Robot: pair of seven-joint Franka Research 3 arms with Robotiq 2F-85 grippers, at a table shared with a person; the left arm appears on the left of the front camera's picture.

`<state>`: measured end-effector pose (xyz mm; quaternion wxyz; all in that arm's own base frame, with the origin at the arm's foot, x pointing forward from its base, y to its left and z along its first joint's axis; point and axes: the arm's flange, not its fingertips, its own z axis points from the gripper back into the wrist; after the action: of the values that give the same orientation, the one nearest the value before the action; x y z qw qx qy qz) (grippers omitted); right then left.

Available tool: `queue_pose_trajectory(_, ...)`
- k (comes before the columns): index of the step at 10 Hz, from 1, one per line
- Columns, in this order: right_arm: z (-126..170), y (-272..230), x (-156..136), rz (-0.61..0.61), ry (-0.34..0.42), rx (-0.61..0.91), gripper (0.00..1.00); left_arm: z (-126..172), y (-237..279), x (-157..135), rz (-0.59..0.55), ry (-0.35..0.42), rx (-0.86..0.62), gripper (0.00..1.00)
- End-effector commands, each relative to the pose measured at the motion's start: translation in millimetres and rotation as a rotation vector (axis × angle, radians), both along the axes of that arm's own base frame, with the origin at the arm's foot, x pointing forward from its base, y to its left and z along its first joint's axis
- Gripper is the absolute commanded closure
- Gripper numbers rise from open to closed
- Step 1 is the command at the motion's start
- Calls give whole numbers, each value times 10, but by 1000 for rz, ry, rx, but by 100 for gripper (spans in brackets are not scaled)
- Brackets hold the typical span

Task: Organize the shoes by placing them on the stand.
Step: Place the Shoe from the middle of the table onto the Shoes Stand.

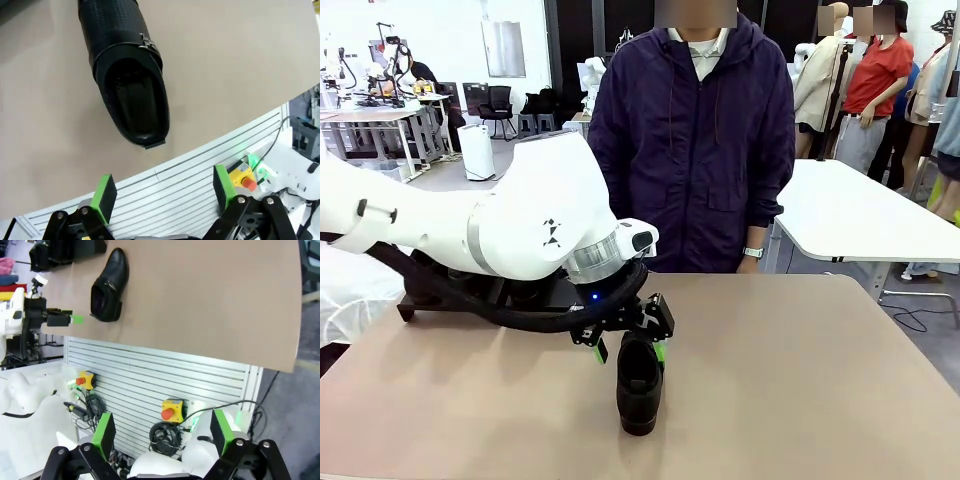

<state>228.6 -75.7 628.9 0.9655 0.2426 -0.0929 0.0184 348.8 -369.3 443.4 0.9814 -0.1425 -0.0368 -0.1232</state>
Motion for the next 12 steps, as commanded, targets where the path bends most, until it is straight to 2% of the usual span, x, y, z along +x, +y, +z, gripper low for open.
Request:
queue_pose_trajectory(1,35,0,13,27,-13,23,0,85,-11,-200,-31,26,-59,0)
queue_pose_trajectory(2,35,0,13,27,-13,23,0,85,-11,-200,-31,26,-59,0)
queue_pose_trajectory(3,35,0,13,27,-13,23,0,24,-47,-58,-7,6,-14,0)
queue_pose_trajectory(4,35,0,13,27,-13,23,0,-153,-43,75,139,24,95,0)
queue_pose_trajectory(6,35,0,13,27,-13,23,0,-351,-77,227,236,-26,161,0)
queue_pose_trajectory(8,35,0,13,27,-13,23,0,-526,-134,340,256,-50,206,0)
queue_pose_trajectory(11,35,0,13,27,-13,23,0,-789,-110,506,279,-23,221,0)
queue_pose_trajectory(12,35,0,13,27,-13,23,0,-855,-115,524,300,-46,230,0)
